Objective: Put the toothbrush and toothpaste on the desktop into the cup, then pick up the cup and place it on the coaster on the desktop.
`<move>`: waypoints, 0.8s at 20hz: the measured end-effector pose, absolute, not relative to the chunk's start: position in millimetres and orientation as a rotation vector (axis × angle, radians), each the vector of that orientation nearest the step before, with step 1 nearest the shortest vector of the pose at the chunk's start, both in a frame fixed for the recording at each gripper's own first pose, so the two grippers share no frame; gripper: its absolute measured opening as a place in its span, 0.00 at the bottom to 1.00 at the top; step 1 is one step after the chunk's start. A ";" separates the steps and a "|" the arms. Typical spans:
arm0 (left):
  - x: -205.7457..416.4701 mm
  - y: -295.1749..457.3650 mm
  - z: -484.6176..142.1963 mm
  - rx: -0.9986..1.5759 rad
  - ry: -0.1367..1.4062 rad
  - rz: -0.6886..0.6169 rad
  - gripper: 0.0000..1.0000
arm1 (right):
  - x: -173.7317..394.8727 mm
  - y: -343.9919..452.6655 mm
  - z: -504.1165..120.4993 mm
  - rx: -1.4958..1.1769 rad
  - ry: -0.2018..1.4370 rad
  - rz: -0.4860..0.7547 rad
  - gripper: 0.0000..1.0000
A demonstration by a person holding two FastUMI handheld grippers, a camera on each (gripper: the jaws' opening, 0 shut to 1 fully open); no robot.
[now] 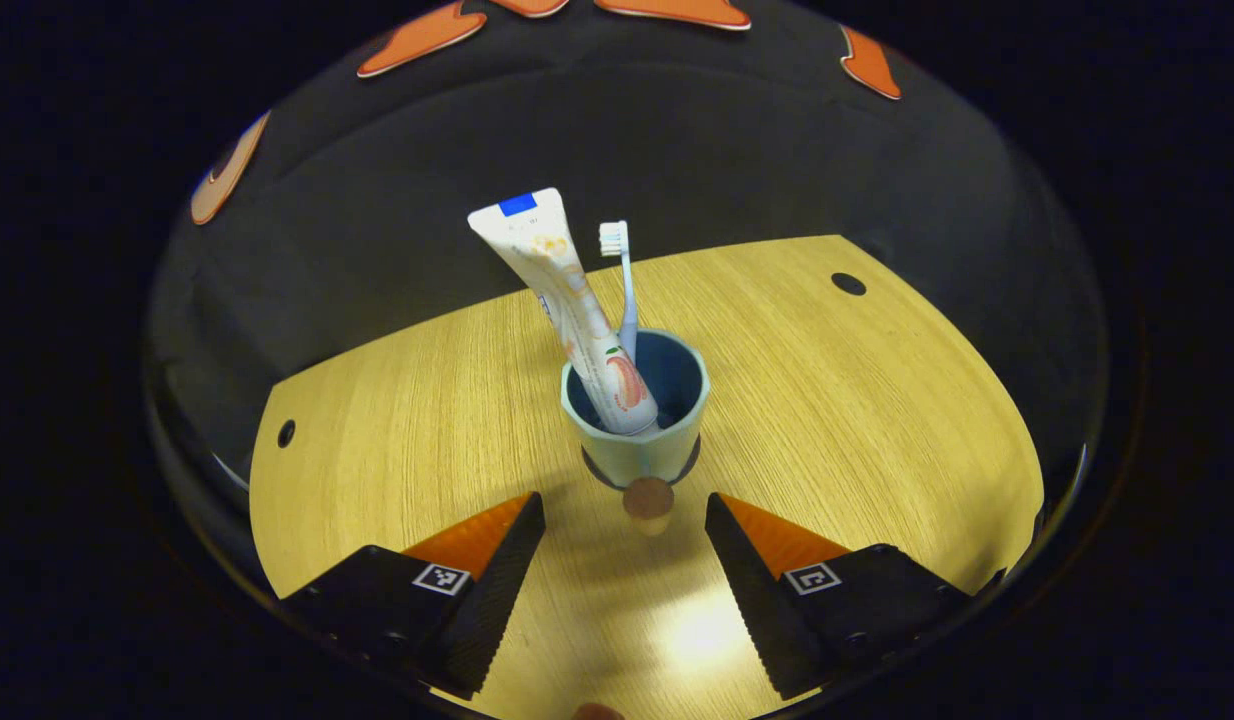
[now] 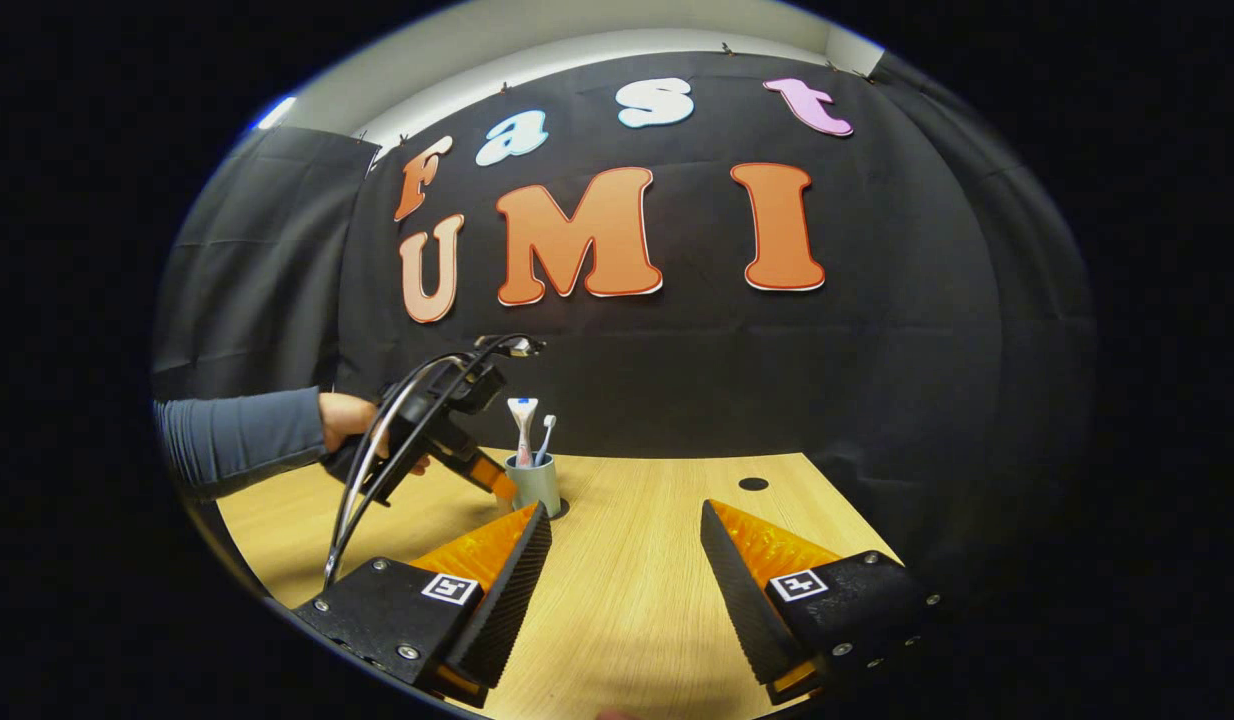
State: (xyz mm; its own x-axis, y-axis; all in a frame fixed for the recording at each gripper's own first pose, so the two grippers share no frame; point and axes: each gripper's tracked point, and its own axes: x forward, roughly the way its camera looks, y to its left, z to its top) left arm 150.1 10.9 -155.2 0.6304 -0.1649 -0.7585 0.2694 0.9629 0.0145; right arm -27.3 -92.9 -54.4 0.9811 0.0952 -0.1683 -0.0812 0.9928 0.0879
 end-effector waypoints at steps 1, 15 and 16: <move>144.2 16.4 -147.5 0.129 0.808 -0.241 0.99 | -29.4 -90.4 -52.6 0.074 0.166 0.081 0.90; 13.6 115.3 -22.7 0.065 0.197 -0.034 0.99 | -55.1 -7.0 -5.7 -0.090 0.009 0.144 0.92; 7.3 120.8 -22.1 0.068 0.165 -0.029 0.99 | -56.5 -3.8 -3.0 -0.095 -0.010 0.142 0.92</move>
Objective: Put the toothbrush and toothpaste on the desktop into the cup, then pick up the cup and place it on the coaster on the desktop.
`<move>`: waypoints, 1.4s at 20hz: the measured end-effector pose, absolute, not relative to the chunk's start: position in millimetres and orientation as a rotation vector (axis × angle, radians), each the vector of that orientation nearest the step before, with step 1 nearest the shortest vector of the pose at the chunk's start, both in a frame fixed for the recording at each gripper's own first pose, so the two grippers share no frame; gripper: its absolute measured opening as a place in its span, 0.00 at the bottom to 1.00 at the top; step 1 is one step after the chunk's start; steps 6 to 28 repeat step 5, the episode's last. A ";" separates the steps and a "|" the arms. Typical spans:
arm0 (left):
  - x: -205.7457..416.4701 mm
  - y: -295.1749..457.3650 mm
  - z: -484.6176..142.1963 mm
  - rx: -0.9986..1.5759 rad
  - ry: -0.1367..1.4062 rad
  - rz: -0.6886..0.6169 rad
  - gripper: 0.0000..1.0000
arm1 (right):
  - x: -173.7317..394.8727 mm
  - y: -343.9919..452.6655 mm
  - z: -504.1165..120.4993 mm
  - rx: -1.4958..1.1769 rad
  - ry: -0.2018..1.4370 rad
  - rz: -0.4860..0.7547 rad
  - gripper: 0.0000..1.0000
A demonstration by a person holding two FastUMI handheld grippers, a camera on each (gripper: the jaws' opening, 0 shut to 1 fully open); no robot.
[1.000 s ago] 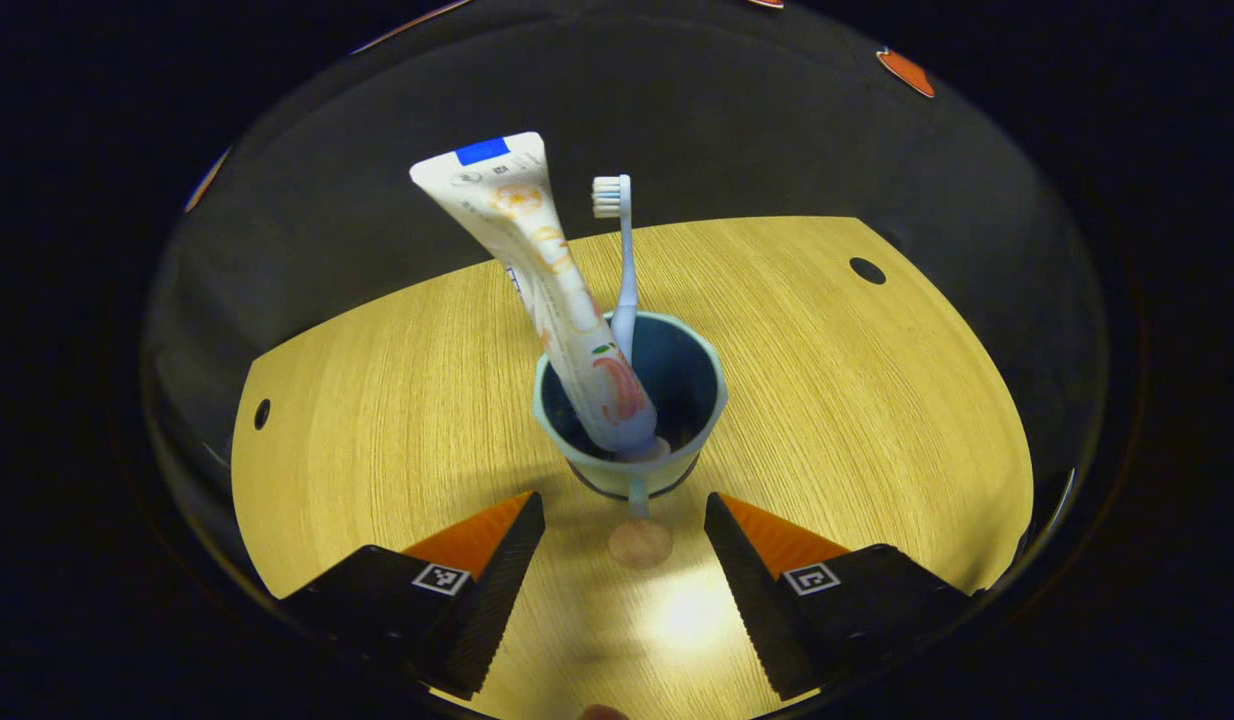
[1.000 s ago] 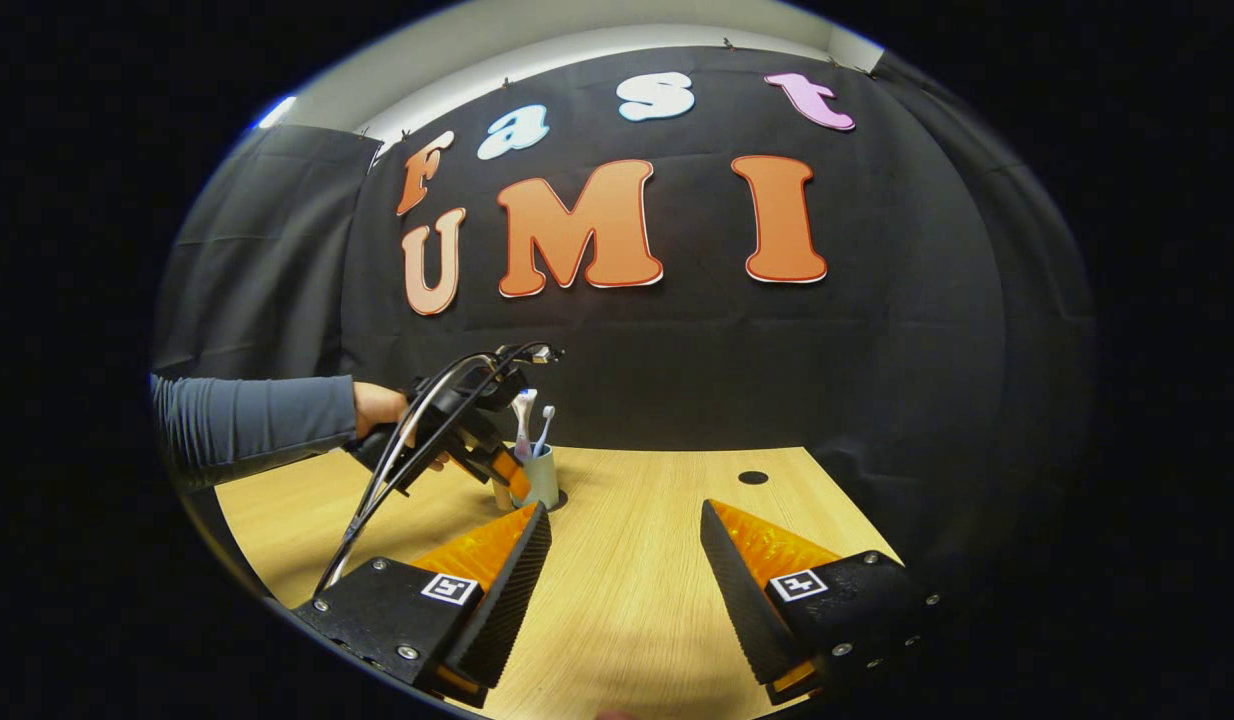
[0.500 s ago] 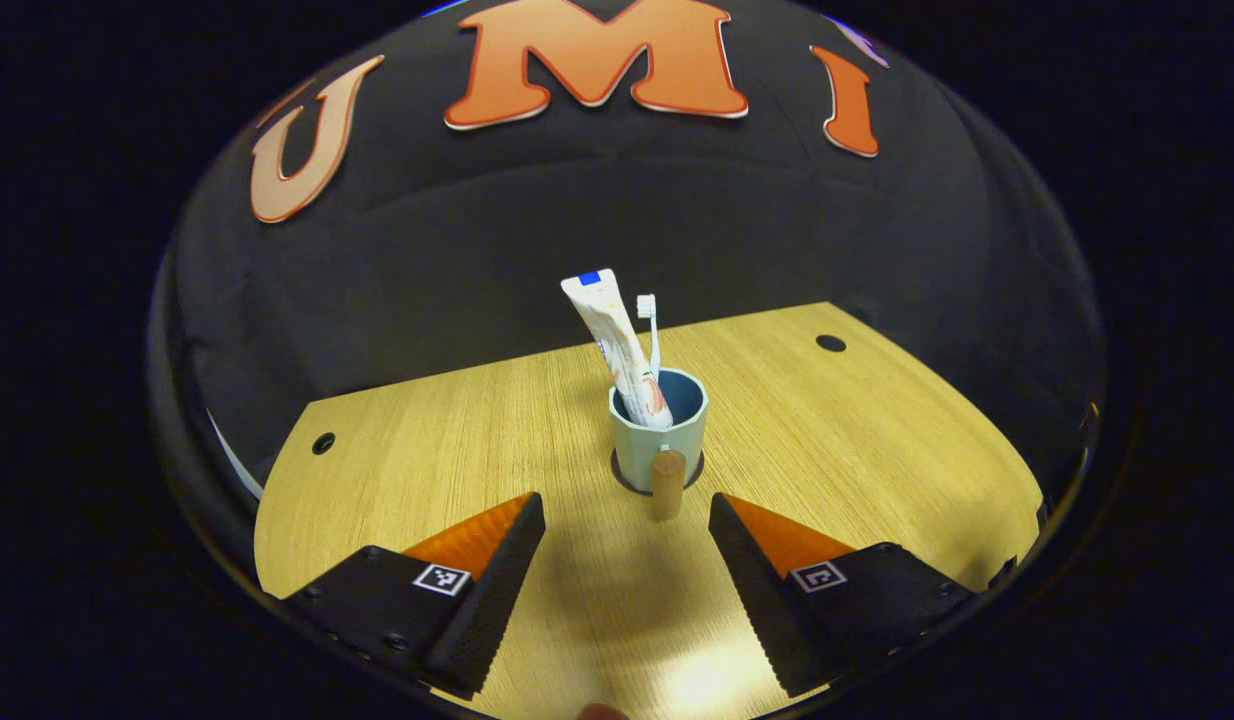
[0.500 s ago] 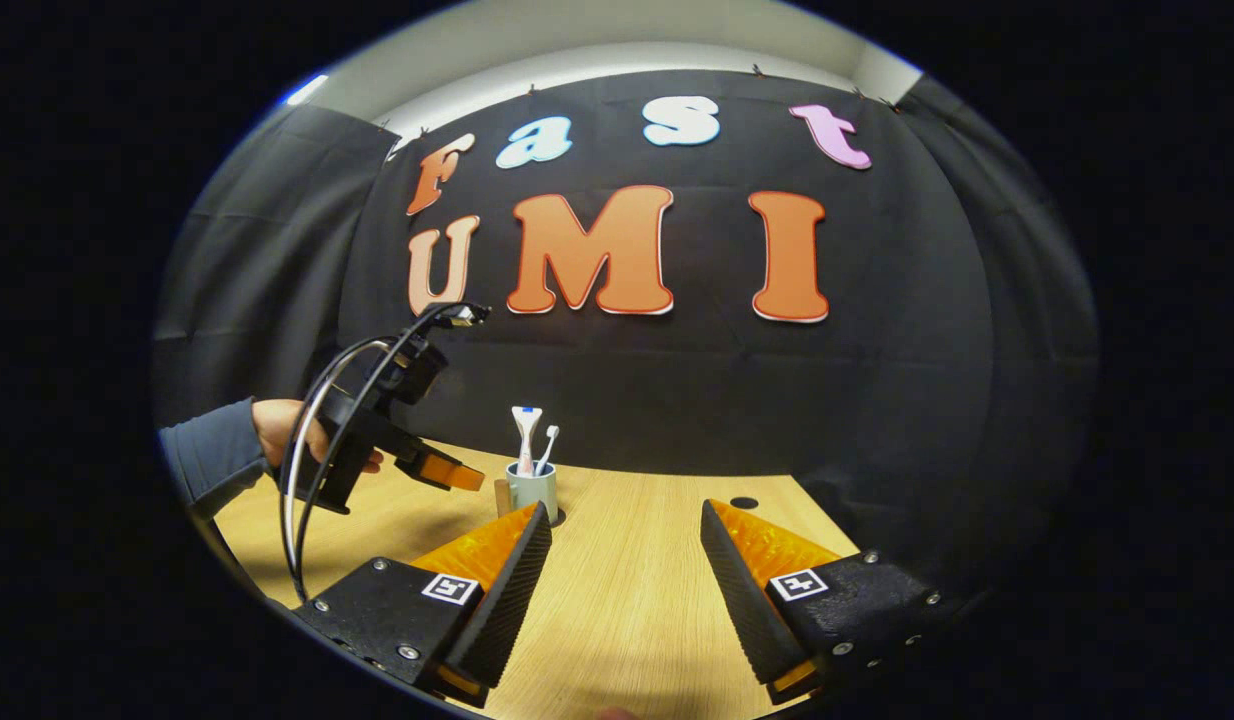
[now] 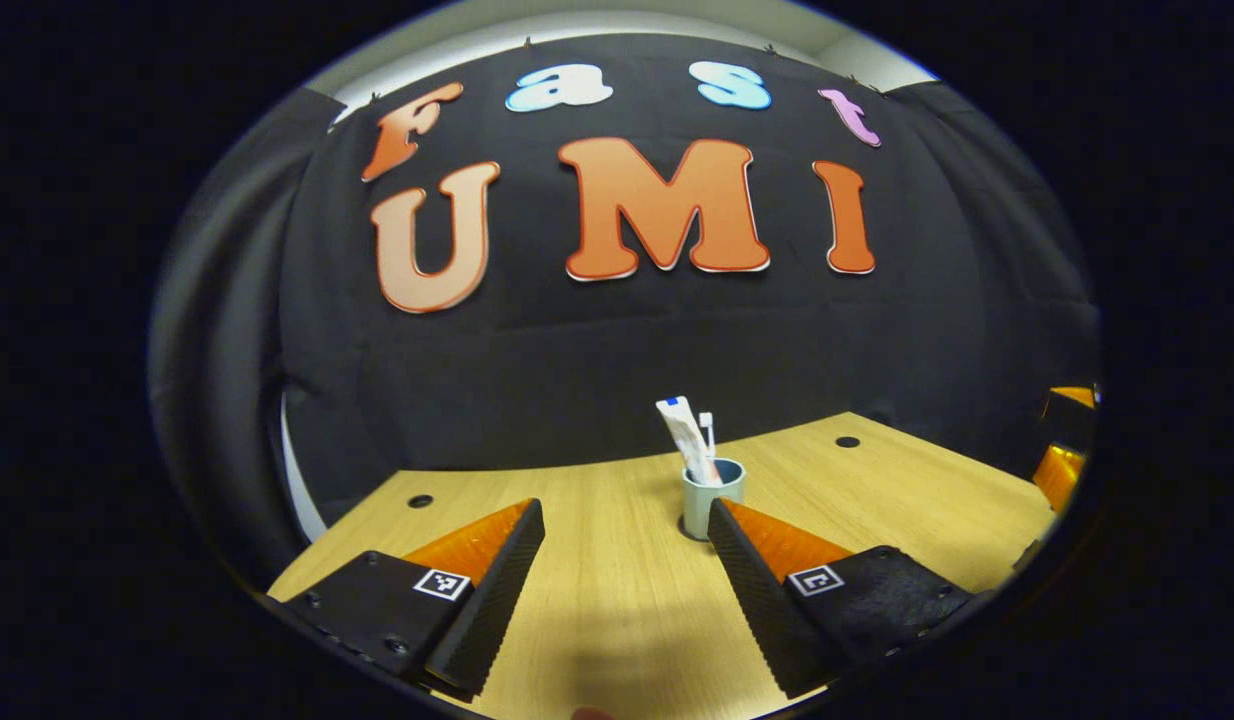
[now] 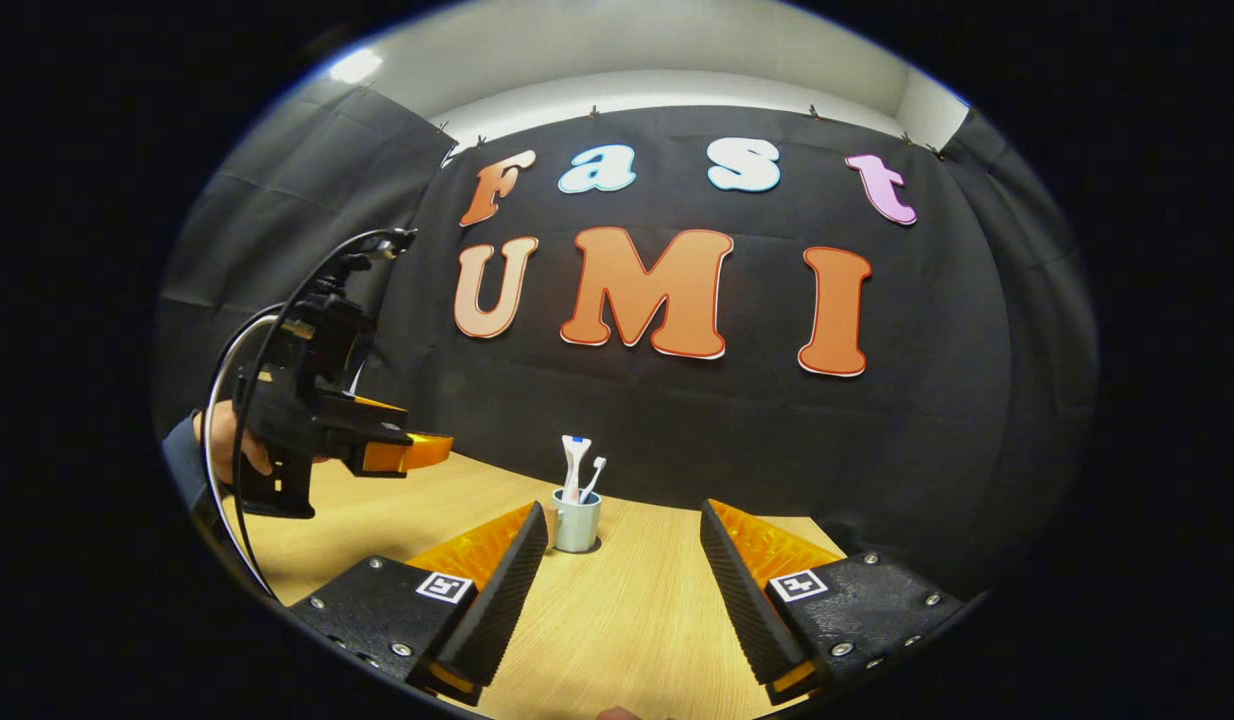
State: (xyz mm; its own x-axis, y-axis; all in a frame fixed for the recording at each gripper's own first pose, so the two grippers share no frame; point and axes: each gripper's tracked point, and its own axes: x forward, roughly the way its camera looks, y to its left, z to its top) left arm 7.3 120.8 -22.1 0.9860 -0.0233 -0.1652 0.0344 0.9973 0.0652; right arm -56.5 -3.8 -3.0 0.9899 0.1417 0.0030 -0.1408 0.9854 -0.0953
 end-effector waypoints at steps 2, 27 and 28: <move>-10.7 122.1 -23.4 0.039 0.118 -0.018 0.99 | -56.7 2.2 2.8 -0.105 -0.055 0.131 0.93; -36.2 134.1 -16.5 0.021 0.009 0.036 0.99 | -54.5 12.8 9.3 -0.104 -0.108 0.120 0.94; -36.2 134.1 -16.5 0.021 0.009 0.036 0.99 | -54.5 12.8 9.3 -0.104 -0.108 0.120 0.94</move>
